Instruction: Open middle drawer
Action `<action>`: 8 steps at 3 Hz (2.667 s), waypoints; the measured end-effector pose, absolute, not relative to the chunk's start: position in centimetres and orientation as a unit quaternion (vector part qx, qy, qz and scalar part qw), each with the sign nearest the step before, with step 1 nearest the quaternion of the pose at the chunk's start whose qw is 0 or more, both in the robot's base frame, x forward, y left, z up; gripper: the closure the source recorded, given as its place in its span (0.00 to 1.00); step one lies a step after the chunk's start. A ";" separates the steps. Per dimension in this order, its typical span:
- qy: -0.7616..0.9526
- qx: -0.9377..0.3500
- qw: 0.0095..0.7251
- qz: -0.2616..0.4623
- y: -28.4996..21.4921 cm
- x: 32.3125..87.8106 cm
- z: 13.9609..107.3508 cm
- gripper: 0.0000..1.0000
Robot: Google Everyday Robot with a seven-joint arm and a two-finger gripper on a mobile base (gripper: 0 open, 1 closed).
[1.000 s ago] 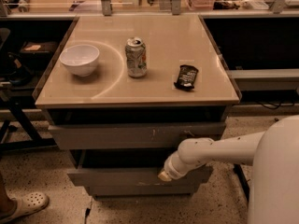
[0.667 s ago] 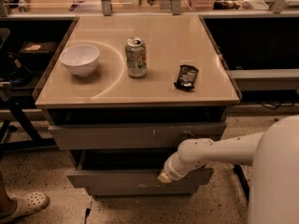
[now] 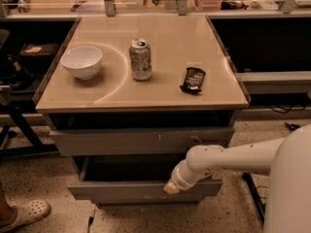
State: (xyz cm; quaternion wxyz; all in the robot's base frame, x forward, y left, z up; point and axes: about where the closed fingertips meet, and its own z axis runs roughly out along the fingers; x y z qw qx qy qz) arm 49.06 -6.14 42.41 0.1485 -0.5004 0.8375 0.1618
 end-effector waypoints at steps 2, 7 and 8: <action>0.844 -0.490 0.129 0.176 -7.0 46.9 42.6 1.00; 0.856 -0.458 0.093 0.222 -7.8 42.4 42.7 1.00; 0.859 -0.449 0.092 0.226 -7.8 41.3 42.8 1.00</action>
Offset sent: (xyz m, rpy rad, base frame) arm -0.1205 -0.0493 0.0002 0.0237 0.2503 -0.1125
